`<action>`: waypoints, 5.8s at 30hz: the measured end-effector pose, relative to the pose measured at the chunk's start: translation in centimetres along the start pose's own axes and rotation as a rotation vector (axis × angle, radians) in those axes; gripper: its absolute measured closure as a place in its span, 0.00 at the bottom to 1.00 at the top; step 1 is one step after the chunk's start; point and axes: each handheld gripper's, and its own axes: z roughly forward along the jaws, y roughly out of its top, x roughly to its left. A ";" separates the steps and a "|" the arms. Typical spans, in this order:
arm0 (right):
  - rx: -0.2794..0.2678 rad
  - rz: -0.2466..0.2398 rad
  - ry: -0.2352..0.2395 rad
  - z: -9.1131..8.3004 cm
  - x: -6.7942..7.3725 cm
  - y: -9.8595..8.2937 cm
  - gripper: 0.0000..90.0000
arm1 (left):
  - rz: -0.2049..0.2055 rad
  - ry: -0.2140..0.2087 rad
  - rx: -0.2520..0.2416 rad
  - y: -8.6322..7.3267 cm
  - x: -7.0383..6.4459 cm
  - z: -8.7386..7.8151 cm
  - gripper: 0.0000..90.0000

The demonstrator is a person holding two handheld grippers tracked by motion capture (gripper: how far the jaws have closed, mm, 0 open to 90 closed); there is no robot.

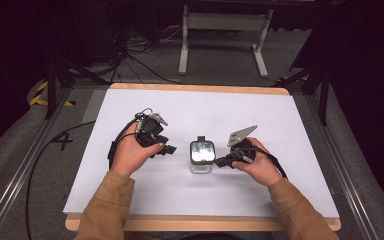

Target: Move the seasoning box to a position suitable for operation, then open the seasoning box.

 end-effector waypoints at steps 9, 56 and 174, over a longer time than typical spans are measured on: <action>-0.020 0.011 -0.027 -1.5 -0.2 -0.1 1.00 | 0.026 -0.039 -0.126 0.4 0.1 -0.7 0.60; -0.097 0.093 -0.105 -4.9 1.1 -3.8 0.99 | 0.172 -0.149 -0.227 6.0 -0.2 5.6 0.99; -0.434 -0.089 -0.188 -3.0 1.7 3.9 1.00 | 0.114 -0.156 -0.170 0.3 -5.1 3.0 0.92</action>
